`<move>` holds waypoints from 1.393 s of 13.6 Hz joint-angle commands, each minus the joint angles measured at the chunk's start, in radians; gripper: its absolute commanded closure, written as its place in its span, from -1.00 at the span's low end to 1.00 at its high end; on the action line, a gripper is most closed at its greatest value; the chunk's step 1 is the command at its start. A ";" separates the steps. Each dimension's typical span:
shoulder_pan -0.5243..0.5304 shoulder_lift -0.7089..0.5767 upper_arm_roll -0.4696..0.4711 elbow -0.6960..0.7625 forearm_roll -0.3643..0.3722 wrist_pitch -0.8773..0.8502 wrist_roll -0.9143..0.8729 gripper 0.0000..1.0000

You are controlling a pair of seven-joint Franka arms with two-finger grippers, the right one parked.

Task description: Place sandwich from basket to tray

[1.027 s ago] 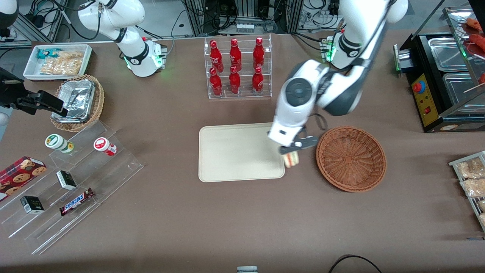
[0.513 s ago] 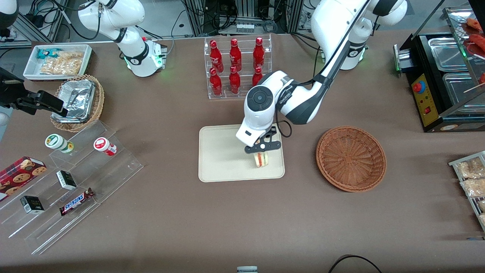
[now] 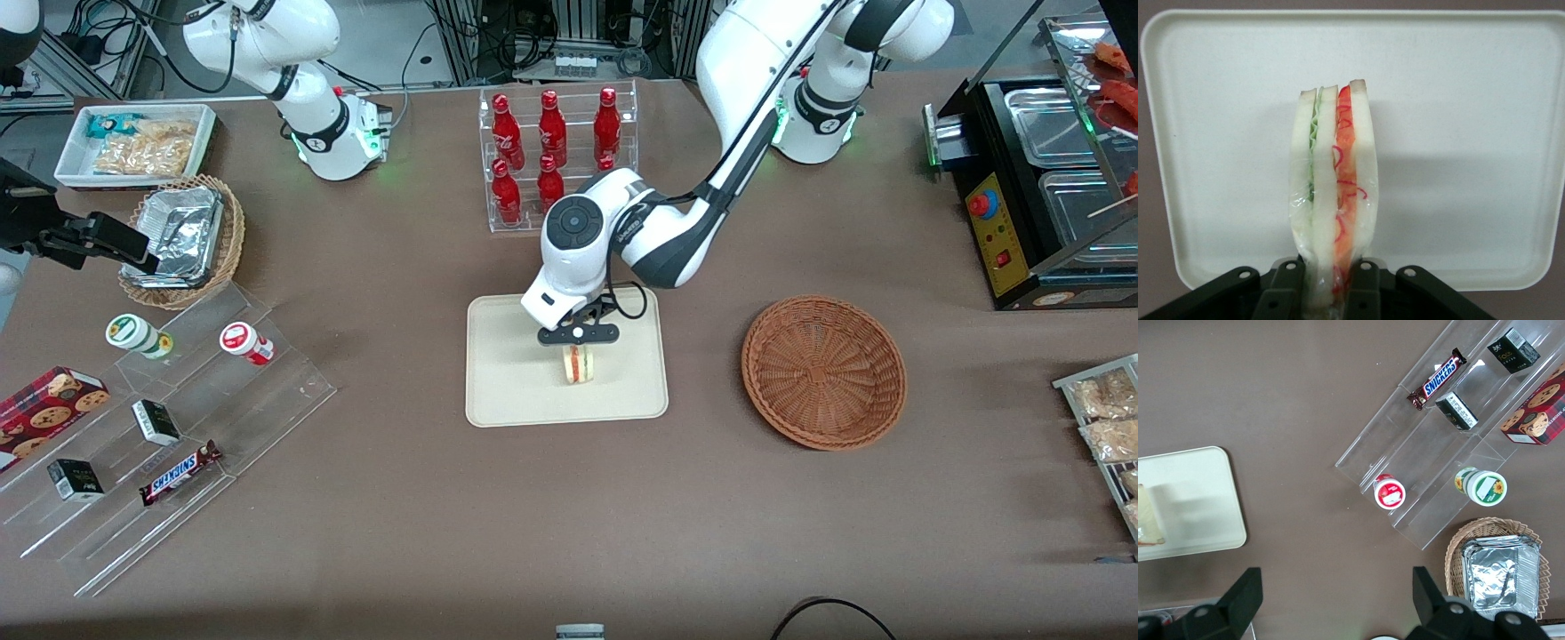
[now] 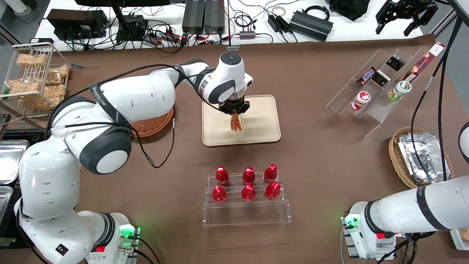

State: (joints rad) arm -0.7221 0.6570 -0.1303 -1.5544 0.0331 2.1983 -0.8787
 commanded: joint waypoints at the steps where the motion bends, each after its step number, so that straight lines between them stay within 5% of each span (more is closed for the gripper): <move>1: -0.025 0.055 0.012 0.033 0.020 0.061 0.017 0.58; 3: -0.025 0.075 0.012 0.034 0.036 0.070 0.026 0.45; 4: -0.025 0.084 0.012 0.037 0.037 0.072 0.026 0.17; 5: -0.026 0.087 0.012 0.039 0.039 0.074 0.026 -0.57; 6: -0.026 0.082 0.014 0.039 0.040 0.074 0.026 -0.99; 11: -0.002 -0.101 0.023 0.010 0.036 -0.042 -0.045 -1.00; 16: 0.139 -0.371 0.023 -0.004 0.036 -0.417 -0.071 -1.00; 19: 0.268 -0.483 0.021 -0.030 0.019 -0.479 -0.008 -1.00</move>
State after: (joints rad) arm -0.5184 0.2480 -0.0979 -1.5203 0.0596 1.7246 -0.9214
